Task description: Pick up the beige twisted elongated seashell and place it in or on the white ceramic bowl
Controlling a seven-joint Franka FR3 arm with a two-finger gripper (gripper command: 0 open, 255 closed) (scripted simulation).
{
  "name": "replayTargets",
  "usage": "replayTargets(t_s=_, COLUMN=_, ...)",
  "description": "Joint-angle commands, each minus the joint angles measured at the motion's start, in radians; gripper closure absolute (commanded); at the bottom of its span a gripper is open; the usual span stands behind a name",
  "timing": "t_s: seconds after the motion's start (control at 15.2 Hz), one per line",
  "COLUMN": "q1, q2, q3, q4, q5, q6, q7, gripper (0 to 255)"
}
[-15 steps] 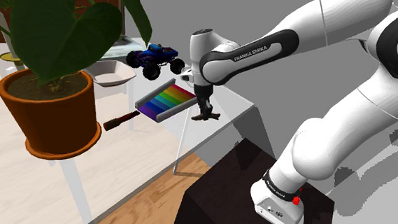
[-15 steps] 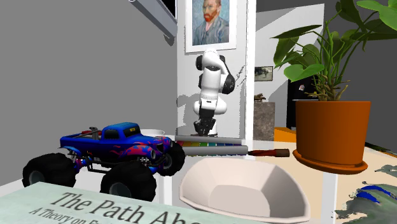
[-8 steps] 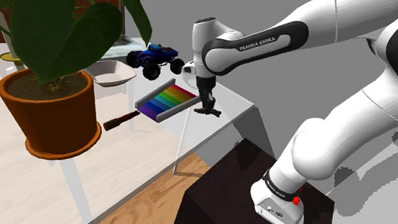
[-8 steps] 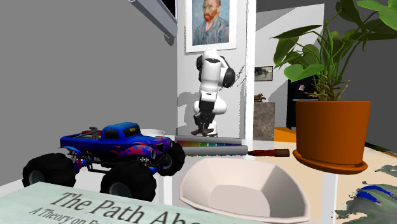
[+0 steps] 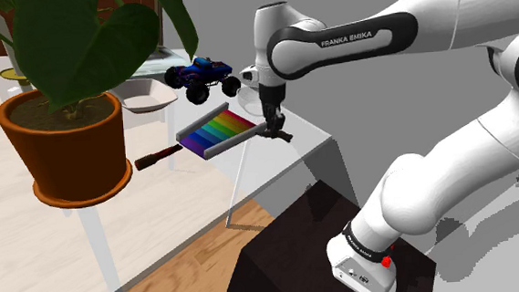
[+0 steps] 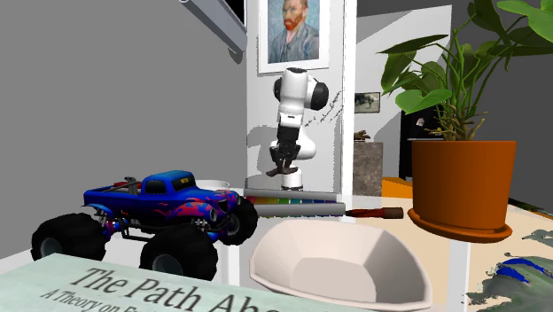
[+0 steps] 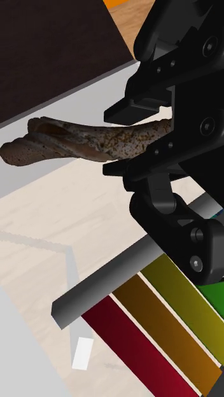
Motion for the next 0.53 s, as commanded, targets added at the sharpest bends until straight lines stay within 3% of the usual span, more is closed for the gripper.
replayTargets(t_s=0.0, q1=0.000, q2=-0.006, q3=0.000, q4=0.019, q5=0.001, q6=-0.025, q7=-0.003, gripper=255)
replayTargets(t_s=0.46, q1=0.001, q2=-0.029, q3=0.000, q4=0.093, q5=0.004, q6=-0.121, q7=-0.016, gripper=255)
